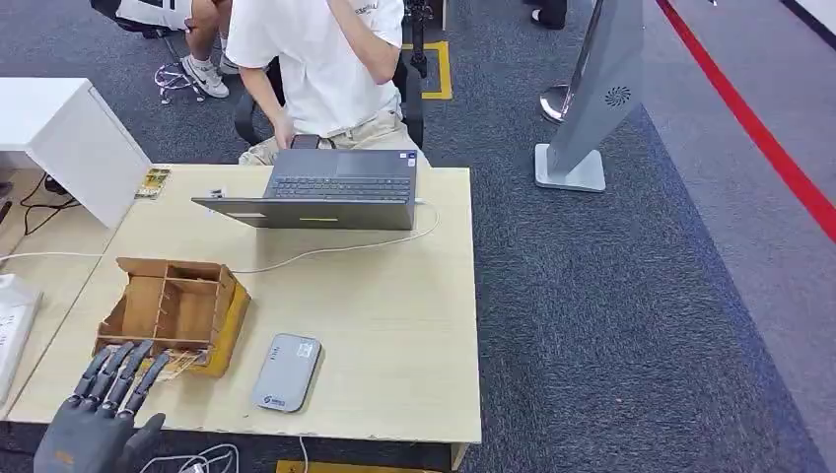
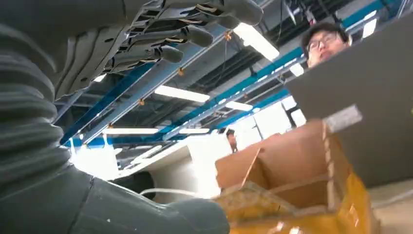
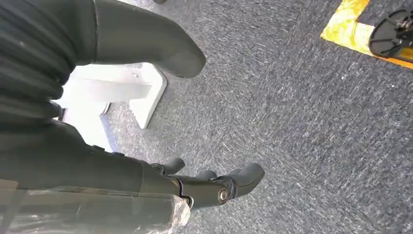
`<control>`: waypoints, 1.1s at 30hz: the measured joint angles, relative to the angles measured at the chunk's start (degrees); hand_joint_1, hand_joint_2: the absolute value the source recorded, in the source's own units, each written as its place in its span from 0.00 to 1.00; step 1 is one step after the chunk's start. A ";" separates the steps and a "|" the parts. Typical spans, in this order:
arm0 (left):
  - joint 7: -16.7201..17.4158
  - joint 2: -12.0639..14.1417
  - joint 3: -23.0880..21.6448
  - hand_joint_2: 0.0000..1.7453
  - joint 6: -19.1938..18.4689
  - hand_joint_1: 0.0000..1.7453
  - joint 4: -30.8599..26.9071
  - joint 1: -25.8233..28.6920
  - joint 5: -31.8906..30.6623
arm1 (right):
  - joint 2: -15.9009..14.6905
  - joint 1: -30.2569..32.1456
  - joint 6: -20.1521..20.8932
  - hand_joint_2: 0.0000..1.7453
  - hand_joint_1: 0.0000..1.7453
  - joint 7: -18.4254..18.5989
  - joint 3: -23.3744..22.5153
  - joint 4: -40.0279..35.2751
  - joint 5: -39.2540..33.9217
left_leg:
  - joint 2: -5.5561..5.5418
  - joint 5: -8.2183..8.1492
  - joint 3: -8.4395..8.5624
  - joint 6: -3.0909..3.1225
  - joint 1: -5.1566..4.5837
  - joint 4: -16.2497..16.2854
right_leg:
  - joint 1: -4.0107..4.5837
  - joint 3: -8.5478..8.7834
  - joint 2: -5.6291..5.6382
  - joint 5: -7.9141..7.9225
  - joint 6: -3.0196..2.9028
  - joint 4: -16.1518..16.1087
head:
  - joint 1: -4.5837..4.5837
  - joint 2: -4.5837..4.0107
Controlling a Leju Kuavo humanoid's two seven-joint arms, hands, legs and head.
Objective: Pass the card to the sensor for recognition and then transmit it.
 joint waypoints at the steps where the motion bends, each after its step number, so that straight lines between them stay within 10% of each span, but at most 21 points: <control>1: 0.00 0.04 0.52 1.00 0.02 0.00 0.91 -0.32 0.00 | -0.07 0.00 -0.09 1.00 0.00 -0.11 0.09 0.02 0.02 | 0.01 0.00 0.01 0.00 0.01 0.00 | 0.00 0.00 0.01 0.00 0.00 0.00 | 0.00 0.00; 33: -0.07 -1.38 7.39 1.00 0.02 0.00 16.28 -13.41 -5.09 | -1.66 -1.56 -1.27 1.00 0.00 -2.69 2.36 0.26 0.39 | -0.01 0.01 0.02 0.00 0.00 0.01 | 0.00 0.02 -0.02 0.00 0.00 0.00 | 0.02 0.00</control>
